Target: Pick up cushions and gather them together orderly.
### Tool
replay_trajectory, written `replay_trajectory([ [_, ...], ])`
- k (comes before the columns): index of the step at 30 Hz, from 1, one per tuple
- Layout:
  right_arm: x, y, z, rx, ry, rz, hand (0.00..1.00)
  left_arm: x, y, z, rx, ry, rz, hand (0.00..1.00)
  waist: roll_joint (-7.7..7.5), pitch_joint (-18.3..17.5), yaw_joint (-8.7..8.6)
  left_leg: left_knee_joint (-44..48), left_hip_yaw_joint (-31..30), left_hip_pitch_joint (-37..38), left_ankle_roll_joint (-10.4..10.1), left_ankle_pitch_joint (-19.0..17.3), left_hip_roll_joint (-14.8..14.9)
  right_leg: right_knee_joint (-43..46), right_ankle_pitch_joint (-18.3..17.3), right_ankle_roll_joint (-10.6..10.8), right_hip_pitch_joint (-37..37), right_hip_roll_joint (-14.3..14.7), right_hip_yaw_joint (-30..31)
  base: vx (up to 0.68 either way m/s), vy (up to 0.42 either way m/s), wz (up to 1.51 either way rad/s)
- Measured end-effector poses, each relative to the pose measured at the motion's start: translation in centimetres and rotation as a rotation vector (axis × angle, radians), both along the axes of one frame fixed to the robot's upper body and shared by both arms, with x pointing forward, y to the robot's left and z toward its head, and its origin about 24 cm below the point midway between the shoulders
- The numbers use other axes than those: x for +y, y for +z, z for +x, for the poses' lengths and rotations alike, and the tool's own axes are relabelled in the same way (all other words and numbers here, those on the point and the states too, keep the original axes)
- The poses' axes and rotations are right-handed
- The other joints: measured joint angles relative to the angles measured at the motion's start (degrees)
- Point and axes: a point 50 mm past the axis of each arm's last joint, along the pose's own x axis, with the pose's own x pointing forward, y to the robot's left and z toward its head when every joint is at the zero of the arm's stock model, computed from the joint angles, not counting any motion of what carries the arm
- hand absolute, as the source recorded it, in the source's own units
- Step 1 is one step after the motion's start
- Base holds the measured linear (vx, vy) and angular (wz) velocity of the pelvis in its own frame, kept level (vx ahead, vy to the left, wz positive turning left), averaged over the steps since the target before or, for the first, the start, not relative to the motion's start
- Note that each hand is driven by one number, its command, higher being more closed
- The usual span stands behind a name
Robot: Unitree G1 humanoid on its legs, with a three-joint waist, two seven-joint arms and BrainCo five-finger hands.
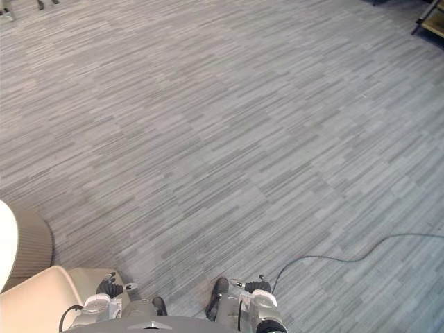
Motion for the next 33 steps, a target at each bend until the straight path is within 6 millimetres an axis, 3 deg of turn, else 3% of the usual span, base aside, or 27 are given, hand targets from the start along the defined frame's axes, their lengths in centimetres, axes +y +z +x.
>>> replay_trajectory([
  [1,-0.1,-0.1,-0.5,0.006,-0.023,0.01,0.0,-0.1,0.2,0.4,-0.017,0.005,-0.004,0.0,0.16,0.84,0.36,9.62,-1.04,-2.86,-0.08,-0.06,2.26,-0.7,-0.1,-0.11,1.79,0.92,1.02,0.02,0.027,-0.54],
  [2,-0.3,0.1,-0.3,-0.01,-0.031,0.004,0.0,-0.1,0.5,0.9,-0.046,0.018,-0.008,0.0,1.24,2.18,0.99,22.74,-3.99,-7.57,1.82,0.29,5.17,-1.06,-1.88,-1.54,3.89,2.44,3.15,0.04,0.089,-0.93],
  [3,-0.5,0.5,0.2,-0.039,-0.039,-0.012,0.0,-0.5,0.5,1.1,-0.052,0.012,-0.012,0.0,2.24,2.55,1.21,25.62,-6.74,-10.44,1.36,-3.86,4.79,-0.38,-3.08,-1.64,4.43,3.18,5.45,0.05,0.13,-0.92],
  [5,-0.6,0.6,0.3,-0.053,-0.061,-0.008,0.0,-0.7,0.6,1.3,-0.065,0.013,-0.017,0.0,2.45,2.66,1.6,21.87,-6.75,-12.59,1.56,-5.43,2.9,-0.27,-3.46,-1.32,4.41,3.06,8.3,0.08,0.137,-0.84],
  [8,-0.7,0.6,0.2,-0.058,-0.076,-0.004,0.0,-0.9,0.8,1.6,-0.083,0.02,-0.024,0.0,2.62,2.67,2.25,7.66,-7.1,-14.17,0.64,-4.76,0.05,-0.74,-4.23,-0.15,4.35,2.63,12.47,0.12,0.172,-0.99],
  [9,-0.7,0.5,-0.3,-0.047,-0.086,-0.012,0.0,-1.1,0.7,1.4,-0.08,0.037,-0.037,0.0,3.29,2.35,2.97,2.41,-6.88,-12.87,1.22,-0.62,-0.22,-1.61,-4.59,0.8,4.7,3.43,15.05,0.19,0.205,-1.17],
  [11,-0.5,0.7,0.0,-0.068,-0.103,-0.001,0.0,-1.1,0.7,1.4,-0.079,0.043,-0.037,0.0,2.23,1.66,3.31,1.5,-6.36,-12.4,1.91,-0.83,-1.67,1.56,-5.71,1.96,4.26,2.82,16.63,0.31,0.197,-0.73],
  [12,0.1,0.4,-0.6,-0.062,-0.121,0.019,0.0,-0.6,0.8,1.5,-0.087,0.048,-0.03,0.0,0.7,1.46,3.35,1.69,-5.1,-11.85,2.95,-1.42,-3.05,2.97,-6.43,1.83,5.17,1.98,17.58,0.42,0.144,-0.26],
  [13,0.6,0.1,-1.2,-0.047,-0.135,0.039,0.0,-0.3,0.9,1.5,-0.096,0.078,-0.038,0.0,-0.95,0.81,3.87,2.71,-3.48,-11.68,4.24,-2.14,-3.81,1.47,-8.12,3.46,6.39,1.09,18.77,0.37,0.093,-0.27],
  [16,1.2,0.2,-0.8,-0.055,-0.139,0.059,0.0,-0.2,0.8,1.3,-0.089,0.102,-0.043,0.0,-1.05,0.45,4.02,4.3,-1.89,-10.23,5.43,-4.62,-4.24,2.93,-8.42,4.32,6.47,0.24,21.61,0.25,0.119,-0.41],
  [17,1.7,0.1,-0.9,-0.054,-0.138,0.072,0.0,-0.4,0.7,0.9,-0.079,0.101,-0.048,0.0,-1.87,-0.32,4.55,2.79,0.34,-7.56,5.59,-6.21,-5.12,10.62,-10.68,7.18,3.77,-0.56,23.89,0.29,0.139,-0.48],
  [18,1.8,0.1,-0.9,-0.054,-0.136,0.076,0.0,-0.4,0.6,0.9,-0.078,0.099,-0.048,0.0,-2.16,-0.47,4.78,2.57,1.2,-6.74,5.73,-6.65,-5.4,15.31,-11.24,7.68,1.8,-1.08,24.49,0.35,0.123,-0.5],
  [19,1.7,0.3,-0.6,-0.07,-0.133,0.073,0.0,-0.5,0.6,0.9,-0.067,0.077,-0.044,0.0,-2.64,-0.55,4.22,2.95,2.22,-4.48,6.0,-8.24,-6.03,28.42,-10.49,9.15,-3.15,-2.25,25.1,0.25,0.042,-0.21],
  [21,1.5,0.6,-0.2,-0.092,-0.127,0.063,0.0,-0.7,0.5,0.6,-0.056,0.061,-0.044,0.0,-2.99,-0.55,3.28,3.17,2.53,-1.59,6.23,-9.82,-6.59,39.47,-5.83,10.35,-7.33,-3.61,24.79,0.28,0.018,-0.05],
  [22,1.4,0.6,-0.1,-0.098,-0.12,0.067,0.0,-0.7,0.4,0.4,-0.047,0.053,-0.043,0.0,-3.07,-0.6,2.6,2.77,2.55,0.77,6.18,-10.6,-6.64,45.65,-2.25,10.04,-9.28,-4.71,23.71,0.39,-0.021,0.01],
  [23,1.5,0.7,0.2,-0.108,-0.109,0.077,0.0,-0.8,0.4,0.4,-0.046,0.042,-0.04,0.0,-2.85,-0.52,1.81,1.04,2.54,4.61,5.64,-11.27,-6.35,51.23,-3.49,7.58,-11.64,-5.83,20.68,0.4,-0.038,-0.01],
  [25,1.4,0.8,0.4,-0.119,-0.109,0.08,0.0,-0.8,0.4,0.4,-0.044,0.043,-0.043,0.0,-2.84,-0.49,1.53,-1.0,2.64,8.17,4.75,-11.76,-4.95,51.88,-6.56,5.4,-13.97,-6.11,16.14,0.35,-0.082,-0.1],
  [27,1.1,1.0,0.5,-0.131,-0.123,0.077,0.0,-0.8,0.3,0.3,-0.037,0.044,-0.043,0.0,-2.78,-0.38,1.37,-3.11,2.84,11.89,4.09,-11.94,-3.21,47.04,-9.74,3.21,-17.54,-5.89,10.64,0.36,-0.139,-0.18],
  [29,0.9,1.1,0.6,-0.134,-0.125,0.071,0.0,-0.8,0.2,-0.2,-0.025,0.047,-0.043,0.0,-2.76,-0.35,0.45,-5.44,2.89,15.49,3.82,-11.8,-2.17,37.38,-9.71,1.59,-18.8,-5.15,7.42,0.47,-0.243,-0.14],
  [30,0.8,1.1,0.6,-0.133,-0.125,0.069,0.0,-0.8,0.1,-0.3,-0.02,0.047,-0.043,0.0,-2.82,-0.37,-0.16,-6.55,2.77,17.35,3.82,-11.79,-1.93,29.38,-7.66,1.19,-19.14,-4.44,6.68,0.61,-0.362,-0.01],
  [31,0.7,0.9,0.2,-0.12,-0.128,0.069,0.0,-0.8,0.1,-0.4,-0.018,0.044,-0.042,0.0,-3.35,-0.67,-0.46,-7.53,2.39,19.0,3.34,-11.9,-2.46,17.55,-2.65,1.51,-19.11,-3.71,7.55,0.53,-0.309,0.06],
  [32,0.5,0.6,-0.6,-0.096,-0.132,0.065,0.0,-0.8,0.0,-0.7,-0.007,0.04,-0.04,0.0,-3.16,-0.77,-0.76,-8.24,1.58,20.1,1.5,-11.29,-2.43,14.71,5.57,-1.94,-17.85,-2.55,7.51,0.5,-0.253,-0.28],
  [33,-0.5,0.9,0.1,-0.107,-0.128,0.043,0.0,-1.8,-0.3,-0.7,0.008,0.027,-0.065,0.0,-0.47,-0.89,-0.12,-9.56,-1.3,19.58,1.55,-10.3,-1.55,13.3,5.74,-2.09,-17.44,0.09,7.73,0.43,-0.207,-0.41],
])
